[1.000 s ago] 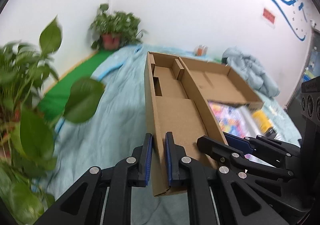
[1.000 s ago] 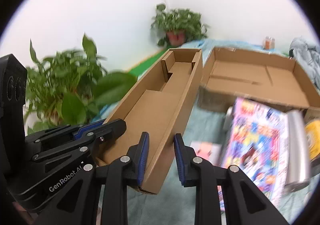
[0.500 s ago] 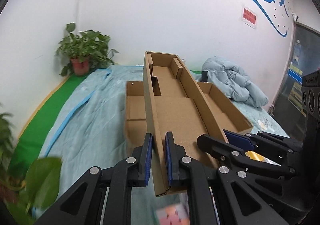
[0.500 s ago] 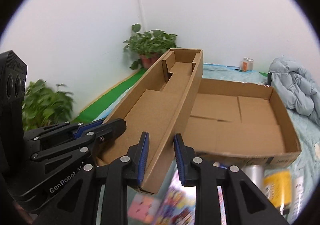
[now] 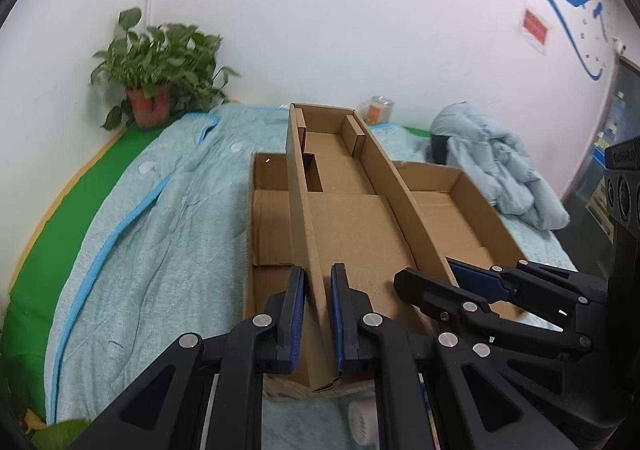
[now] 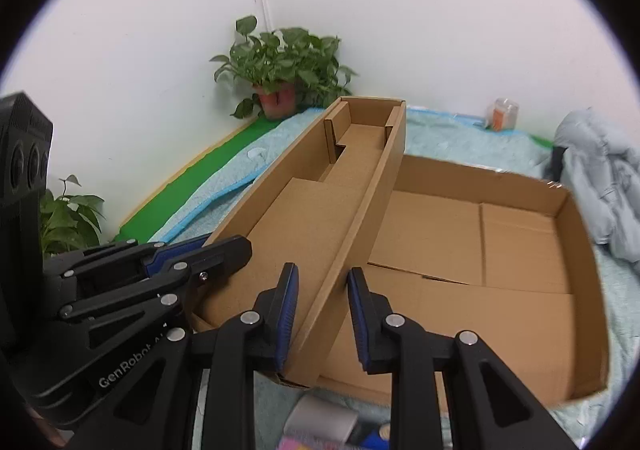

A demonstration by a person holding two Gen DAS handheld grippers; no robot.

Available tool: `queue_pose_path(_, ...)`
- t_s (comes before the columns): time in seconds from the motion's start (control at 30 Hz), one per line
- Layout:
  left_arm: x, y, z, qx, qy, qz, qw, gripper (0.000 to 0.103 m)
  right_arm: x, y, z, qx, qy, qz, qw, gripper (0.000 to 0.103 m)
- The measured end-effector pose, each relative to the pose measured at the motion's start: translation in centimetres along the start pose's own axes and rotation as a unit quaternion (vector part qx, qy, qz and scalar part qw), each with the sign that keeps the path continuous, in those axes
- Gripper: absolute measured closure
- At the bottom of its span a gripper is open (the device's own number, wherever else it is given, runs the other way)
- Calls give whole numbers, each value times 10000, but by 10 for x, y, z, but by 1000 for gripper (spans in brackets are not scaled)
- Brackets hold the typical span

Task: Organize rigid objects
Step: 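Lift the cardboard insert with the left gripper while the right gripper grasps it too, then lower the cardboard insert into the open box along its inner wall with both grippers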

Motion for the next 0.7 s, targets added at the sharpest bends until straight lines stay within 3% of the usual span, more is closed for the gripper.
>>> queue_pose_path(0.1,-16,-34,-2,-250,89,-231,9994,94,7,-28,-5,-317,-43,-277,9991,76)
queue_pose_path(0.2,-30,-76,7,-701,98,-571,9959,93,14,-81,-1,-1130,-79,-660,9914,75)
queue_pose_path(0.33,-36,-93,10,-722,81,-305,9969,78,36,-111,2,-1549,-614,-1286,9776,76)
queue_pose_path(0.47,-29,-97,16,-712,-81,-442,9965,77,41,-114,9,-1752,-721,-1282,9735,76)
queue_pose_path(0.57,-32,-92,20,-706,68,-209,9973,74,44,-115,14,-1867,-736,-1236,9718,76)
queue_pose_path(0.7,-28,-73,32,-590,144,-188,9980,59,46,-131,10,-2109,-767,-1114,9681,76)
Point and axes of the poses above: each gripper's, at about its wrist camera, not at the fingertips, and y roughly against the way its jaws point, x to its right, z to its underside, the point moved 3 cm from there along -y, roughly the way its jaws point, and after that the axes turned 11 degrees about -x, right-handed, at the moved point
